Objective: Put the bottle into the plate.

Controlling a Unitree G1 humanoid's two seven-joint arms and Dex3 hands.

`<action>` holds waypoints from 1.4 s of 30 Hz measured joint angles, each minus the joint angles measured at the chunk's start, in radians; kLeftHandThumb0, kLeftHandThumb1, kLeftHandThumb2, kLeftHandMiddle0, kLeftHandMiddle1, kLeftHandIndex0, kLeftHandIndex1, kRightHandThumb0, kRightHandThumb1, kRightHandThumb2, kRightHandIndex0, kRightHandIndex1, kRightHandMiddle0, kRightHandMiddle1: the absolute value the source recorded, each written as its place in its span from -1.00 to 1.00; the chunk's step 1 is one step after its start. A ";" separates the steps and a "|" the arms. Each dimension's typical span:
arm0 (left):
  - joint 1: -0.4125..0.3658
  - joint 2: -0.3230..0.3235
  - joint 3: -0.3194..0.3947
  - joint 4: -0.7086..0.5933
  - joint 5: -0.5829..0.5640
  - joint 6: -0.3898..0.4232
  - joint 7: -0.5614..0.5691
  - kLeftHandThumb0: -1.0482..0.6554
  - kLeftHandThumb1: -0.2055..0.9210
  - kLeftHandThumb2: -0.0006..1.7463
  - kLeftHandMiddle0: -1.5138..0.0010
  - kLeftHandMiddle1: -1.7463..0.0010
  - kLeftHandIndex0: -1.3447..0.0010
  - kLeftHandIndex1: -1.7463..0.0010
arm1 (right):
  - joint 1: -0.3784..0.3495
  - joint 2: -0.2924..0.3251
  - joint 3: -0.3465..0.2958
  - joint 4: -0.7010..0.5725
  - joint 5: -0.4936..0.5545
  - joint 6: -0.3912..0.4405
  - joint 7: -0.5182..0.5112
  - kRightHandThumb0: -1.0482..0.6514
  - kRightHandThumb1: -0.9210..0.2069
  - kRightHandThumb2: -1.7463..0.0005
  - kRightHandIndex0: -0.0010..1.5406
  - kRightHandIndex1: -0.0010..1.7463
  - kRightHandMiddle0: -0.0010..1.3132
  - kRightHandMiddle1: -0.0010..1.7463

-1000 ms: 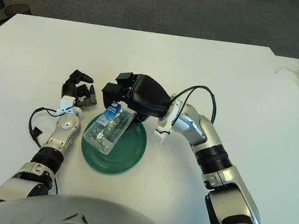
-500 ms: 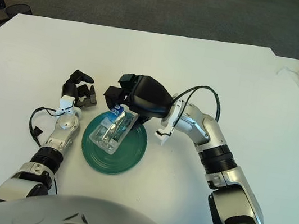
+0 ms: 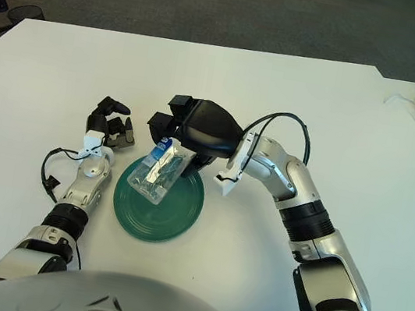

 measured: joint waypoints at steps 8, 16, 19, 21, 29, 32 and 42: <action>-0.052 0.031 0.008 0.134 -0.014 -0.102 -0.033 -0.39 -0.33 0.71 -0.58 -1.00 -0.08 -1.00 | 0.000 -0.051 0.002 -0.003 -0.004 0.001 0.053 -0.50 -0.99 0.56 -0.99 -0.96 -1.00 -0.66; -0.072 0.031 0.015 0.163 -0.020 -0.131 -0.037 -0.41 -0.39 0.76 -0.58 -1.00 -0.12 -1.00 | 0.001 -0.057 0.018 -0.003 -0.011 -0.002 0.061 -0.52 -1.00 0.51 -1.00 -1.00 -1.00 -0.80; -0.016 0.009 -0.004 0.037 -0.003 -0.072 -0.019 -0.41 -0.40 0.76 -0.60 -1.00 -0.13 -1.00 | 0.003 -0.057 0.021 -0.004 -0.025 -0.003 0.060 -0.53 -1.00 0.49 -1.00 -1.00 -1.00 -0.82; 0.026 -0.008 -0.017 -0.049 0.010 -0.027 0.000 -0.41 -0.40 0.76 -0.60 -1.00 -0.13 -1.00 | 0.007 -0.058 0.022 -0.004 -0.042 -0.003 0.060 -0.53 -1.00 0.48 -1.00 -1.00 -1.00 -0.83; 0.074 -0.020 -0.030 -0.133 0.016 0.031 -0.013 -0.41 -0.40 0.76 -0.60 -1.00 -0.13 -1.00 | 0.012 -0.056 0.027 -0.004 -0.108 -0.009 0.025 -0.55 -1.00 0.45 -1.00 -1.00 -1.00 -0.88; 0.076 -0.016 -0.026 -0.144 0.005 0.046 -0.025 -0.41 -0.39 0.76 -0.60 -1.00 -0.12 -1.00 | 0.013 -0.056 0.027 -0.004 -0.127 -0.011 0.008 -0.56 -1.00 0.44 -1.00 -1.00 -1.00 -0.89; 0.038 -0.009 -0.009 -0.070 -0.004 0.007 -0.027 -0.40 -0.37 0.74 -0.58 -1.00 -0.11 -1.00 | 0.009 -0.061 0.027 0.009 -0.133 -0.032 -0.023 -0.59 -1.00 0.39 -1.00 -1.00 -1.00 -0.88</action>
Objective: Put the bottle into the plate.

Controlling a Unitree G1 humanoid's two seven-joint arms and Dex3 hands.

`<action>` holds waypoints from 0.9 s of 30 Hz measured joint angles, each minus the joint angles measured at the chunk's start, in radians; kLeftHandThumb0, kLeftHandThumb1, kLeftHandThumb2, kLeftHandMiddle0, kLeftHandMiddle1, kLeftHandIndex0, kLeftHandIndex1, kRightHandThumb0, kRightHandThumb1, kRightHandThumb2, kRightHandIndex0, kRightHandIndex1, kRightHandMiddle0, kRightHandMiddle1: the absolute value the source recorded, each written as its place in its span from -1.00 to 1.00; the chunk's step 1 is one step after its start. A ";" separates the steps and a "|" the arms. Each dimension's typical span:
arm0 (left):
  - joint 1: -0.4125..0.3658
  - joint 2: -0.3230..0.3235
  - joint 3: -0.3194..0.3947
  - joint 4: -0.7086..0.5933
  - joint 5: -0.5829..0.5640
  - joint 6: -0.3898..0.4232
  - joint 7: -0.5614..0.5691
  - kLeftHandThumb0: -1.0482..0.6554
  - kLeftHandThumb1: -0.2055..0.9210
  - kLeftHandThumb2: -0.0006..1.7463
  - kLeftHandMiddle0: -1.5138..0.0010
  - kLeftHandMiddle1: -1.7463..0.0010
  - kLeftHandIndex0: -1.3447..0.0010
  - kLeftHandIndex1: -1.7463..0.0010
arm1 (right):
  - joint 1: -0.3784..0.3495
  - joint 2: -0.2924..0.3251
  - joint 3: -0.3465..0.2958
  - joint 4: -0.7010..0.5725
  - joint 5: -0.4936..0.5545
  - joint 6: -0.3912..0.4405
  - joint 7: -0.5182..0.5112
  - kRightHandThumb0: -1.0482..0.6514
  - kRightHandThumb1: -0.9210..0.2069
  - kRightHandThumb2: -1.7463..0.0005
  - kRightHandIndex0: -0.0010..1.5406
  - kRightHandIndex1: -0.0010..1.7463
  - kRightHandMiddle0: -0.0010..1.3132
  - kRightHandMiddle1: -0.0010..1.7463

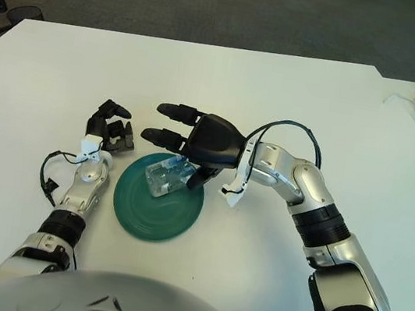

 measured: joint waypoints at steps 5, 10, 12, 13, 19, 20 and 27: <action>-0.013 0.004 0.006 0.035 0.000 -0.030 0.005 -0.39 -0.33 0.71 -0.58 -1.00 -0.08 -1.00 | -0.047 -0.004 -0.016 0.057 0.099 -0.005 0.024 -0.59 -1.00 0.30 -0.98 -0.99 -1.00 -0.78; -0.018 0.000 0.009 0.040 -0.003 -0.032 0.005 -0.39 -0.33 0.70 -0.57 -1.00 -0.08 -1.00 | -0.091 0.000 -0.100 0.065 0.278 0.042 0.028 -0.55 -1.00 0.31 -0.92 -0.98 -1.00 -0.64; -0.024 0.000 0.010 0.060 -0.005 -0.045 0.004 -0.39 -0.34 0.72 -0.57 -1.00 -0.09 -1.00 | -0.095 0.010 -0.135 0.055 0.340 0.071 0.021 -0.52 -1.00 0.33 -0.88 -0.97 -1.00 -0.55; -0.028 0.002 0.012 0.072 -0.006 -0.055 0.003 -0.40 -0.35 0.73 -0.57 -1.00 -0.10 -1.00 | -0.095 0.018 -0.149 0.050 0.364 0.083 0.015 -0.51 -1.00 0.33 -0.86 -0.96 -1.00 -0.51; -0.067 0.015 0.025 0.165 -0.015 -0.118 0.002 -0.41 -0.38 0.75 -0.59 -1.00 -0.12 -1.00 | -0.076 0.076 -0.222 0.050 0.525 0.142 -0.006 -0.47 -1.00 0.43 -0.60 -0.89 -1.00 -0.22; -0.071 0.016 0.026 0.175 -0.017 -0.128 0.002 -0.41 -0.38 0.75 -0.59 -1.00 -0.12 -1.00 | -0.072 0.091 -0.236 0.058 0.563 0.148 -0.010 -0.48 -0.99 0.44 -0.56 -0.88 -1.00 -0.17; -0.077 0.017 0.034 0.201 -0.020 -0.175 -0.001 -0.39 -0.34 0.72 -0.61 -1.00 -0.09 -1.00 | -0.113 0.207 -0.368 0.170 0.670 0.233 -0.152 -0.50 -0.94 0.54 -0.36 -0.83 -0.87 0.10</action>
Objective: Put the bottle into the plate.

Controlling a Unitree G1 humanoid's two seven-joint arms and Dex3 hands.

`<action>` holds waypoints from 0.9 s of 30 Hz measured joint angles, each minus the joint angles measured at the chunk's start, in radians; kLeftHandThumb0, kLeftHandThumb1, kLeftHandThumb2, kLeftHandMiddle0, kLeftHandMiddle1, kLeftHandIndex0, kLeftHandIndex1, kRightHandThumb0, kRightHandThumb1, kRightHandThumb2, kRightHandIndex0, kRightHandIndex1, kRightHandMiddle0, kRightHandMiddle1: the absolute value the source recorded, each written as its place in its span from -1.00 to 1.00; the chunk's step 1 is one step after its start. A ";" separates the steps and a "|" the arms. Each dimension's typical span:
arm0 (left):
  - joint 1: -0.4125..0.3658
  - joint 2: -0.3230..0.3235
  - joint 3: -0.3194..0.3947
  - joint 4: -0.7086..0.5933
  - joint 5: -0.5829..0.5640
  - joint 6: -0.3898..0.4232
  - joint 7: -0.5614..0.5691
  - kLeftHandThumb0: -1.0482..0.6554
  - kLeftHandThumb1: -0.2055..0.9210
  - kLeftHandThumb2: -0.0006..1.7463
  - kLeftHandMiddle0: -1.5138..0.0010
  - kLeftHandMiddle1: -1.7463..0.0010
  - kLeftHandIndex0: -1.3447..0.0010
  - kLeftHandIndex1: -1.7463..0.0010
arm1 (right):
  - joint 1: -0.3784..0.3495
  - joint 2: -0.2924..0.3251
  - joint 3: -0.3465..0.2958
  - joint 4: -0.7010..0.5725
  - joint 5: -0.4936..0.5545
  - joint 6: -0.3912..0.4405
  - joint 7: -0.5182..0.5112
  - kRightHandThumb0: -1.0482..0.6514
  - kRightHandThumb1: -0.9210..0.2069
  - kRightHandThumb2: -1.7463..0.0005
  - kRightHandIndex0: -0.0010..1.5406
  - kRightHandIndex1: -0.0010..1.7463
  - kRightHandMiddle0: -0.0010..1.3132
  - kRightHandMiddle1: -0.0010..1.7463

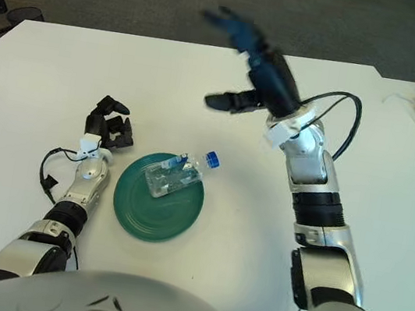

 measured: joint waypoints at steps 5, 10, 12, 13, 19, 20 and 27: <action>-0.007 -0.001 -0.003 0.005 0.007 -0.001 0.011 -0.39 -0.33 0.71 -0.61 -1.00 -0.08 -1.00 | -0.119 -0.039 -0.088 0.106 -0.068 0.068 -0.108 -0.49 -0.93 0.54 -0.33 -0.73 -0.80 0.15; -0.007 0.000 -0.003 0.004 0.007 0.001 0.011 -0.38 -0.32 0.70 -0.61 -1.00 -0.07 -1.00 | -0.148 -0.053 -0.129 0.073 -0.117 0.121 -0.187 -0.32 -0.90 0.50 -0.59 -0.04 -0.61 0.54; -0.007 0.000 -0.007 0.001 0.012 0.007 0.017 -0.39 -0.34 0.72 -0.61 -1.00 -0.09 -1.00 | -0.114 -0.038 -0.142 0.036 -0.071 0.128 -0.192 -0.25 -0.95 0.52 -0.62 0.15 -0.56 0.69; -0.006 0.001 -0.009 -0.003 0.016 0.012 0.021 -0.39 -0.35 0.73 -0.62 -1.00 -0.10 -1.00 | -0.085 -0.021 -0.147 0.000 -0.032 0.135 -0.186 -0.22 -0.97 0.52 -0.62 0.26 -0.55 0.75; 0.005 0.003 -0.016 -0.024 0.028 0.037 0.035 -0.40 -0.37 0.74 -0.63 -1.00 -0.11 -1.00 | 0.048 0.134 -0.145 -0.112 0.210 0.119 -0.151 0.16 -0.90 0.44 -0.52 0.77 -0.64 0.73; 0.007 0.002 -0.017 -0.027 0.031 0.041 0.036 -0.40 -0.37 0.74 -0.63 -1.00 -0.11 -1.00 | 0.066 0.159 -0.143 -0.117 0.238 0.121 -0.148 0.17 -0.90 0.43 -0.52 0.79 -0.64 0.72; 0.014 0.001 -0.022 -0.040 0.047 0.046 0.057 -0.40 -0.38 0.75 -0.64 -1.00 -0.12 -1.00 | 0.124 0.277 -0.143 -0.081 0.288 0.171 -0.161 0.23 -0.76 0.23 -0.51 0.91 -0.73 0.82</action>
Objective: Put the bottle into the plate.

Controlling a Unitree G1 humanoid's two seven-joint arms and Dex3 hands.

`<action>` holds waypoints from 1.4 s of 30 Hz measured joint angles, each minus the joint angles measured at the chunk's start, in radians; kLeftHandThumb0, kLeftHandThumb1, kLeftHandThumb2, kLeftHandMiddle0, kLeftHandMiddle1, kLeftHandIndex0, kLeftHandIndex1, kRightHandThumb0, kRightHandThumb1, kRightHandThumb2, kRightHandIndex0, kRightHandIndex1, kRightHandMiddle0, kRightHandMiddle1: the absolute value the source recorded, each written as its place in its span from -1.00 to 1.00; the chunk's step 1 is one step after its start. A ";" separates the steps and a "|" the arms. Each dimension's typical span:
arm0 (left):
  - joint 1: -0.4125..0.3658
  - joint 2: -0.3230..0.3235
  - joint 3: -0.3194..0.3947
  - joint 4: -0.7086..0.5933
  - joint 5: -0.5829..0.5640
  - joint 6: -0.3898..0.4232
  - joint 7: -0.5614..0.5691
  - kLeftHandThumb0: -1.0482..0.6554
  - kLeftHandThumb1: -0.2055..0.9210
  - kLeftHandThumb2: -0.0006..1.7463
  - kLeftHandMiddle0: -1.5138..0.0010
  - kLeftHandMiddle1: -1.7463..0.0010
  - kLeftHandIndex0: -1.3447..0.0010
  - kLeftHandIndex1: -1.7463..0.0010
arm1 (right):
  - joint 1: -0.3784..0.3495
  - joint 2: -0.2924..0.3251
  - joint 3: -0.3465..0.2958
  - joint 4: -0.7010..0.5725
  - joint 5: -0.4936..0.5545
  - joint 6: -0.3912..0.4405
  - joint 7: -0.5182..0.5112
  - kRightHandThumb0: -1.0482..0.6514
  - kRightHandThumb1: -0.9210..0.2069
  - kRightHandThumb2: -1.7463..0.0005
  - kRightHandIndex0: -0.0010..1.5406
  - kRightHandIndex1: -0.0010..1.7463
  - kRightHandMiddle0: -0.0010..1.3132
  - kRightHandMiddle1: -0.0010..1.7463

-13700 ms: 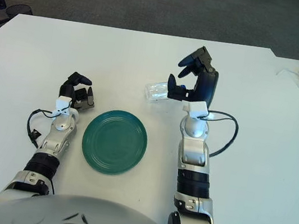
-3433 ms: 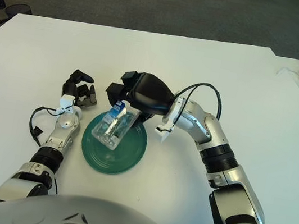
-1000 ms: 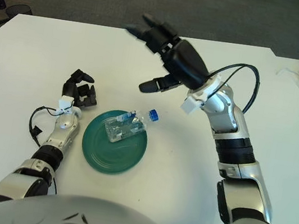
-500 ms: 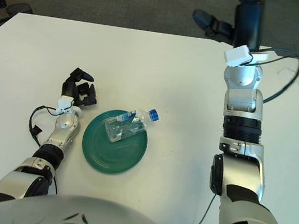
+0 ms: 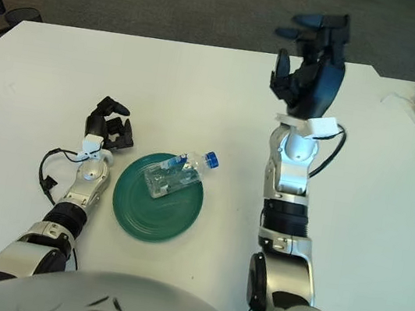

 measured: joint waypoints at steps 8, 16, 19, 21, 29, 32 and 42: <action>0.005 -0.001 0.003 -0.008 -0.008 0.003 -0.016 -0.41 -0.40 0.76 -0.63 -1.00 -0.13 -1.00 | 0.045 0.058 0.014 -0.063 -0.192 0.123 -0.128 0.23 -0.65 0.12 -0.52 0.90 -0.70 0.90; 0.019 0.001 0.002 -0.031 -0.013 0.009 -0.025 -0.39 -0.35 0.72 -0.63 -1.00 -0.09 -1.00 | 0.121 0.075 0.057 -0.176 -0.373 0.286 -0.183 0.23 -0.58 0.04 -0.61 0.90 -0.58 0.96; 0.029 0.000 0.001 -0.050 -0.010 0.020 -0.025 -0.38 -0.31 0.69 -0.61 -1.00 -0.06 -1.00 | 0.132 0.075 0.065 -0.181 -0.405 0.326 -0.188 0.23 -0.58 0.05 -0.61 0.88 -0.56 0.97; 0.032 -0.001 0.001 -0.056 -0.010 0.019 -0.026 -0.37 -0.29 0.68 -0.59 -1.00 -0.05 -1.00 | 0.114 0.075 0.068 -0.117 -0.404 0.283 -0.198 0.23 -0.58 0.05 -0.58 0.87 -0.59 0.96; 0.035 -0.010 0.002 -0.072 -0.014 0.020 -0.028 -0.36 -0.26 0.65 -0.59 -1.00 -0.03 -1.00 | 0.080 0.094 0.070 0.202 -0.347 0.199 -0.171 0.23 -0.58 0.06 -0.50 0.87 -0.66 0.94; 0.046 -0.013 -0.001 -0.096 -0.008 0.041 -0.024 -0.37 -0.26 0.65 -0.61 -1.00 -0.03 -1.00 | 0.071 0.109 0.072 0.334 -0.321 0.164 -0.159 0.23 -0.58 0.06 -0.50 0.87 -0.66 0.94; 0.097 -0.020 -0.011 -0.185 0.000 0.119 -0.025 -0.37 -0.27 0.66 -0.62 -1.00 -0.04 -1.00 | 0.095 0.096 0.012 0.549 -0.150 0.075 -0.015 0.23 -0.54 0.01 -0.55 0.92 -0.60 0.93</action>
